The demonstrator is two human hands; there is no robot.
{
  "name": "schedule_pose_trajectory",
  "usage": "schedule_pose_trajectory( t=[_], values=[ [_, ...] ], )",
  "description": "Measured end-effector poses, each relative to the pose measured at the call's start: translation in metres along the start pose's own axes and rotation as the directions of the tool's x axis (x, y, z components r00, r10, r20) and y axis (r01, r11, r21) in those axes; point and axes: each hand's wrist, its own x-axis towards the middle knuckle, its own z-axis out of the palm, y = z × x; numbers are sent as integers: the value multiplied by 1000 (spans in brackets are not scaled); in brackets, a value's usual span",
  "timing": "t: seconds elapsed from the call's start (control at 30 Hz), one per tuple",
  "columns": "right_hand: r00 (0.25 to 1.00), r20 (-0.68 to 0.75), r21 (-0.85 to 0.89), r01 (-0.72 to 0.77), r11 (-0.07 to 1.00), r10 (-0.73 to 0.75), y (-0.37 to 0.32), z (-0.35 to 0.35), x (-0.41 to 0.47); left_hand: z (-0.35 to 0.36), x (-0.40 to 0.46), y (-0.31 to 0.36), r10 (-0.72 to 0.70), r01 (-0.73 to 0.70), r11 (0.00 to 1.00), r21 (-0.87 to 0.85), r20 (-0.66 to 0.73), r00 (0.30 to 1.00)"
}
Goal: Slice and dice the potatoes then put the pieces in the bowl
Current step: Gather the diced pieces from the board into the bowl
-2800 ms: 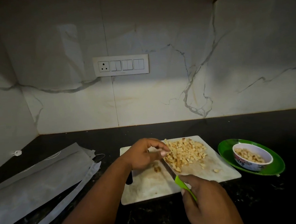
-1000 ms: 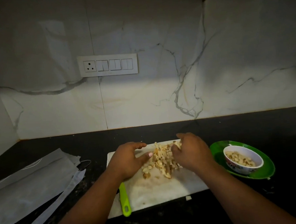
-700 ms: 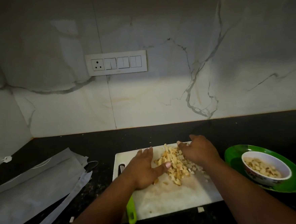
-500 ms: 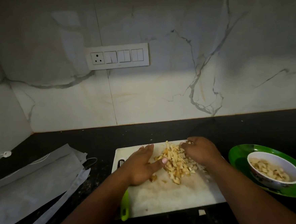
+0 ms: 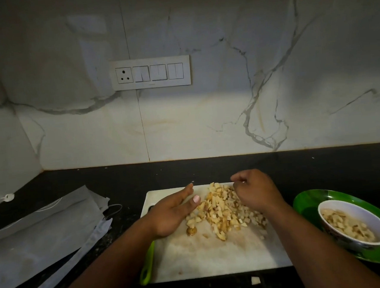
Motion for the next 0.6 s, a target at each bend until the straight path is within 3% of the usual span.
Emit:
schedule_pose_trajectory(
  t=[0.4,0.6],
  values=[
    [931,364,-104,64,992,-22,-31,29,53,-2,-1,6,23,-28,991,132,39,999],
    [870,471,-85,208,975,-144,-34,34,35,-2,2,1,43,-48,992,120,38,998]
  ],
)
